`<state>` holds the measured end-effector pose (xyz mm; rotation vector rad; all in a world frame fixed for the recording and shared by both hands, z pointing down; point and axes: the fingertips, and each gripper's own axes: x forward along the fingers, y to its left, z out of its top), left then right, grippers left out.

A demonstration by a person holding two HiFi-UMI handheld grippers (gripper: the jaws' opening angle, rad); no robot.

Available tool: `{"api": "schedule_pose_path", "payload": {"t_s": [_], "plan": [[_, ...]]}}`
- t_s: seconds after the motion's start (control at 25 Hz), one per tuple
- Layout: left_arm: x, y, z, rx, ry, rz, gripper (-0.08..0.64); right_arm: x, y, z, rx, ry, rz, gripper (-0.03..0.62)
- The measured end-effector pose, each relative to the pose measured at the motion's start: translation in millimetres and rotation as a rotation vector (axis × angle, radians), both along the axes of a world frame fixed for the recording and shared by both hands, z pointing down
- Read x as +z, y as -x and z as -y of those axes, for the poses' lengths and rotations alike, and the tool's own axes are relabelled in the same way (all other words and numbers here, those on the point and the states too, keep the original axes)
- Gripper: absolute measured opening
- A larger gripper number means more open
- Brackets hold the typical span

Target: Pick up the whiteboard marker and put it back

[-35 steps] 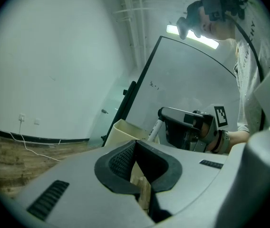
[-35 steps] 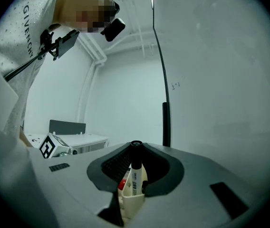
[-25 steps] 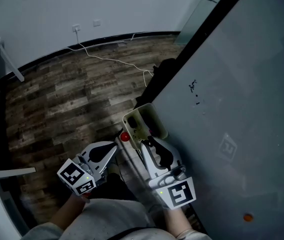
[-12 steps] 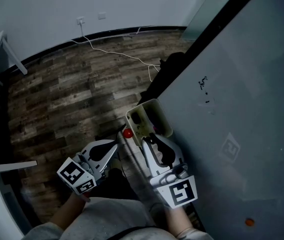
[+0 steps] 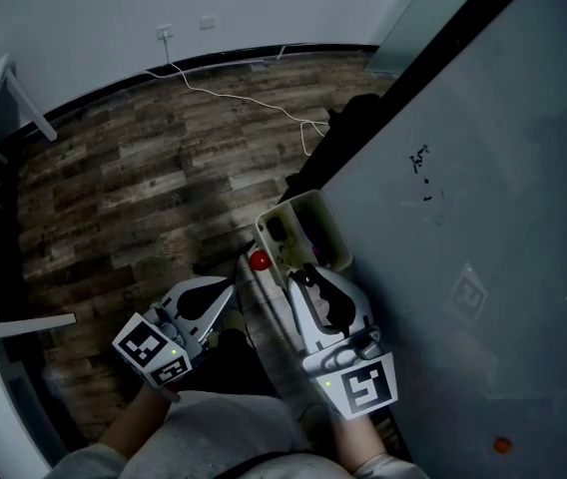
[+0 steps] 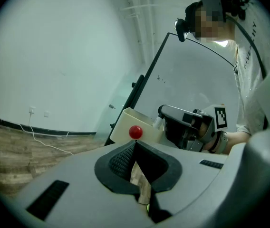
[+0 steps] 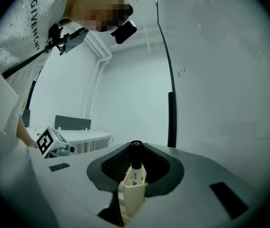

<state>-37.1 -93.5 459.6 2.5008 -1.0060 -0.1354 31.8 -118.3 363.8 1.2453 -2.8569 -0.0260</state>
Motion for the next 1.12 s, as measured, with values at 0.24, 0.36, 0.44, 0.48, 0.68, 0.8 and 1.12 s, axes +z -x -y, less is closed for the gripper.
{"api": "schedule_pose_path", "payload": {"t_s": [0.24, 0.36, 0.44, 0.48, 0.68, 0.8, 1.12], "plan": [[0, -5, 0, 0.015, 0.000, -0.003, 0.014, 30, -20, -19, 0.004, -0.033, -0.004, 0.083], [1, -8, -1, 0.025, 0.003, -0.003, 0.014, 36, -23, -23, 0.013, -0.031, -0.004, 0.083], [2, -10, -2, 0.030, 0.006, -0.004, 0.014, 36, -23, -23, 0.020, -0.025, -0.003, 0.083], [2, -11, -2, 0.033, 0.007, -0.005, 0.014, 36, -23, -23, 0.024, -0.021, -0.003, 0.083], [5, -14, -3, 0.044, 0.014, -0.007, 0.014, 35, -23, -25, 0.042, -0.004, 0.000, 0.083], [6, -15, -3, 0.050, 0.015, -0.007, 0.015, 38, -24, -28, 0.053, 0.005, 0.003, 0.083], [6, -18, -3, 0.060, 0.013, -0.009, 0.014, 53, -34, -38, 0.085, 0.035, 0.023, 0.083]]}}
